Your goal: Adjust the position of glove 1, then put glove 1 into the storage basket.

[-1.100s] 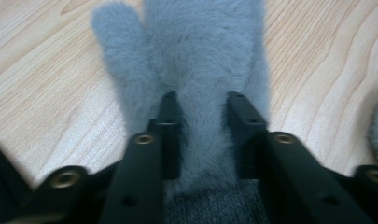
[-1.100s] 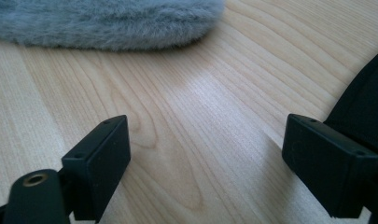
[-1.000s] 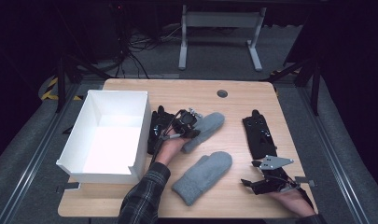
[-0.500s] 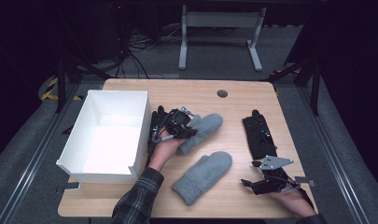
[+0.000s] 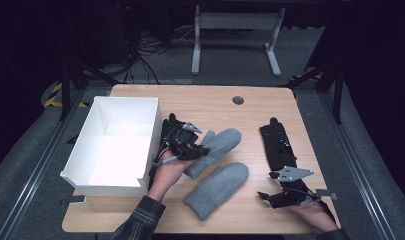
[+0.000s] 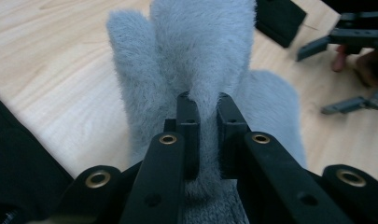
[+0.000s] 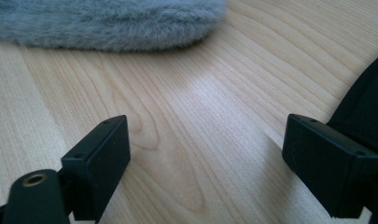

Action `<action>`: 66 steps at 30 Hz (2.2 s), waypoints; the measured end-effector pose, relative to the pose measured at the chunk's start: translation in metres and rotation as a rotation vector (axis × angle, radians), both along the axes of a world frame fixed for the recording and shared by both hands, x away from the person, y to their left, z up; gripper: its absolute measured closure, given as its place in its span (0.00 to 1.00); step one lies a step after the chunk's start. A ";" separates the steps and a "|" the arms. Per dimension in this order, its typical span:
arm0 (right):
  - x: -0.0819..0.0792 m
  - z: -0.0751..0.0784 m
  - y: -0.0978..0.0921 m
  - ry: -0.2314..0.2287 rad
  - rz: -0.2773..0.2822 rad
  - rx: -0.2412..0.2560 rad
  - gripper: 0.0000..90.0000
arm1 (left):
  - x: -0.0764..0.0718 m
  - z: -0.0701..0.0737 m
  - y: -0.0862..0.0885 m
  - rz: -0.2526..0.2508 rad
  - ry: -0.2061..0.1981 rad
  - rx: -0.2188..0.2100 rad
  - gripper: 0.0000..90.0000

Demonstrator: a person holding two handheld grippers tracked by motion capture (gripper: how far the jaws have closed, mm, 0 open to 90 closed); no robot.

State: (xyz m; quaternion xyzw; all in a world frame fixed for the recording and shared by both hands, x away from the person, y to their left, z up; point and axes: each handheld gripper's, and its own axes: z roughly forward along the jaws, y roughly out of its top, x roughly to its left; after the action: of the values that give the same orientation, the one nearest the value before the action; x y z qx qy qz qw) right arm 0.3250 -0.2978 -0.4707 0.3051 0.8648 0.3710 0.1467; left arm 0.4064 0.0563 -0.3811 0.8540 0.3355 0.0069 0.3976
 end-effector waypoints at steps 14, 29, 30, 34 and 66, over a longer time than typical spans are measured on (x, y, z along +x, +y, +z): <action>0.001 0.000 0.001 0.001 0.004 0.001 0.17 | -0.047 -0.006 0.003 -0.042 0.047 -0.058 0.93; 0.001 0.000 0.001 0.001 0.004 0.000 0.17 | -0.069 -0.027 -0.010 -0.042 0.053 -0.024 0.93; 0.001 0.000 0.001 0.001 0.004 0.000 0.17 | -0.070 -0.031 -0.012 -0.046 0.055 -0.013 0.93; 0.001 0.000 0.001 0.002 0.005 0.000 0.17 | -0.072 -0.036 -0.017 -0.059 0.052 0.015 0.92; 0.002 0.000 0.002 0.004 0.004 0.001 0.17 | -0.039 -0.021 -0.028 -0.116 -0.068 0.057 0.27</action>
State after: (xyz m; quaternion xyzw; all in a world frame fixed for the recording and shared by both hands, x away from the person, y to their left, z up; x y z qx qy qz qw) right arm 0.3268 -0.2958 -0.4706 0.3040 0.8655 0.3710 0.1443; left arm 0.3673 0.0280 -0.4018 0.8823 0.2713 0.0226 0.3839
